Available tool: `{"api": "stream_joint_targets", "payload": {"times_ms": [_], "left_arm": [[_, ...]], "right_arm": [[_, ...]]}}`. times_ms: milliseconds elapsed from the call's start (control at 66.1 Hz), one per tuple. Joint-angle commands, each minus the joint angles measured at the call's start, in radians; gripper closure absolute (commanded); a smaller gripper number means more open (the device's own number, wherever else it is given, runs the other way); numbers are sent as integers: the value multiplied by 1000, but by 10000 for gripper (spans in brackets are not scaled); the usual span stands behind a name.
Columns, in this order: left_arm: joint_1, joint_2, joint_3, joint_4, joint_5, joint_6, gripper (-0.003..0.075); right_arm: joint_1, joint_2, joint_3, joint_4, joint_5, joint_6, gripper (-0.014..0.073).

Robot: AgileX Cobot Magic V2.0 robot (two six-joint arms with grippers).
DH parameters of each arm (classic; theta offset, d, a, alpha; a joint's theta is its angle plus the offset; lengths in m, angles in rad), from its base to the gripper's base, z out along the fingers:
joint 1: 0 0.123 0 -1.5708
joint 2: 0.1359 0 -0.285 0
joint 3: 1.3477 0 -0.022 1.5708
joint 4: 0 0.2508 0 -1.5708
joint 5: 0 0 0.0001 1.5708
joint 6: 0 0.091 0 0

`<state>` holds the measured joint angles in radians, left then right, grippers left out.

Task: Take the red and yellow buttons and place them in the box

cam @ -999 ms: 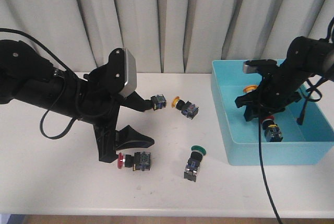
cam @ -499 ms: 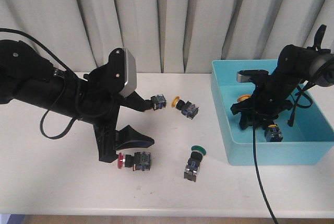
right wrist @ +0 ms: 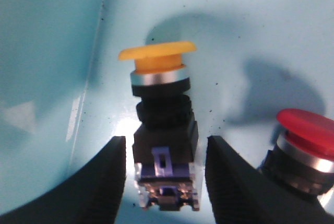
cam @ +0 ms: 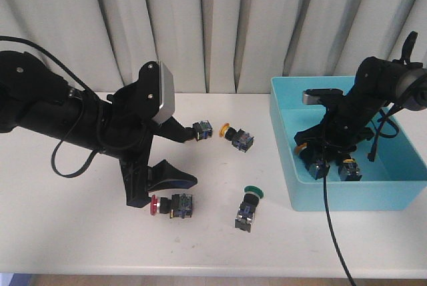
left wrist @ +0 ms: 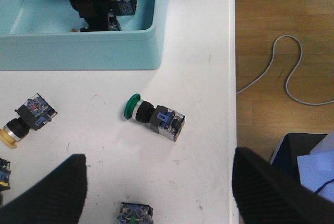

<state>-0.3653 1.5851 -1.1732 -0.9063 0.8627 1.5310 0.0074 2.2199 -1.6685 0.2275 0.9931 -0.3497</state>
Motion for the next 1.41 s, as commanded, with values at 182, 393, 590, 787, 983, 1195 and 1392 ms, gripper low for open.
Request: {"api": "stream_joint_targets", "payload": {"times_ms": [182, 393, 590, 787, 983, 1195, 1392], "left_arm": [[-3, -37, -26, -52, -3, -7, 172], [-3, -37, -26, -51, -3, -7, 172], [-3, -37, -26, -50, -4, -7, 172], [-3, -37, -26, -50, -5, -7, 172], [-3, -37, -26, -50, -6, -8, 172], [-3, -37, -26, -50, -11, -133, 172], [-3, -37, -26, -48, -45, -337, 204]], "right_arm": [[-2, -138, -31, 19, 15, -10, 239], [-2, -311, -27, 18, 73, 26, 270], [-2, -502, -16, 18, 167, 41, 312], [-2, -757, 219, 9, 57, 44, 317], [-3, -999, 527, -39, -96, 86, 317], [-3, -1183, 782, -124, -180, 177, 317], [-3, -1318, 945, -114, -295, 176, 320]]}}
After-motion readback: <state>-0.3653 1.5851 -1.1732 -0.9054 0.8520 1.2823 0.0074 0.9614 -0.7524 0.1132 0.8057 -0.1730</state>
